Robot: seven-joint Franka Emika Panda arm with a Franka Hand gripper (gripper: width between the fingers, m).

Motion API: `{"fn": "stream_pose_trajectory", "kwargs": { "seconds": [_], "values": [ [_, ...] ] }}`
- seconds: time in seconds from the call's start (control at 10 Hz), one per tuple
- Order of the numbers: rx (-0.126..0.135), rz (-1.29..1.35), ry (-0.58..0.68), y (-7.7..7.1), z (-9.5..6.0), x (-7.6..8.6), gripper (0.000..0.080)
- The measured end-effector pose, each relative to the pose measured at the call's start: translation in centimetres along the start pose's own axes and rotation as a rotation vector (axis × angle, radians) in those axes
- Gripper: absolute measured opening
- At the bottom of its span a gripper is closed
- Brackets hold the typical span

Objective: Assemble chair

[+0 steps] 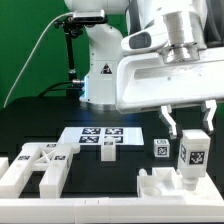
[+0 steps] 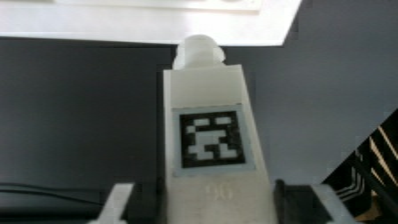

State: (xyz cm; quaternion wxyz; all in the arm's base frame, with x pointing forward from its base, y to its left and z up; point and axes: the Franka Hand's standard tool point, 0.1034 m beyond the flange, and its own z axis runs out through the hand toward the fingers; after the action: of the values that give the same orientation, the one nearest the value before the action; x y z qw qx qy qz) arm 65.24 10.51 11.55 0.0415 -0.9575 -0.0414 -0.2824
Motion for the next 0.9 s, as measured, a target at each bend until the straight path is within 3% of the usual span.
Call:
{"fn": "stream_pose_trajectory", "kwargs": {
  "seconds": [0.4, 0.9],
  "values": [
    [0.005, -0.009, -0.017, -0.7, -0.1, -1.6, 0.0284],
    [0.014, -0.026, -0.014, -1.8, 0.0, -2.0, 0.0284]
  ]
}}
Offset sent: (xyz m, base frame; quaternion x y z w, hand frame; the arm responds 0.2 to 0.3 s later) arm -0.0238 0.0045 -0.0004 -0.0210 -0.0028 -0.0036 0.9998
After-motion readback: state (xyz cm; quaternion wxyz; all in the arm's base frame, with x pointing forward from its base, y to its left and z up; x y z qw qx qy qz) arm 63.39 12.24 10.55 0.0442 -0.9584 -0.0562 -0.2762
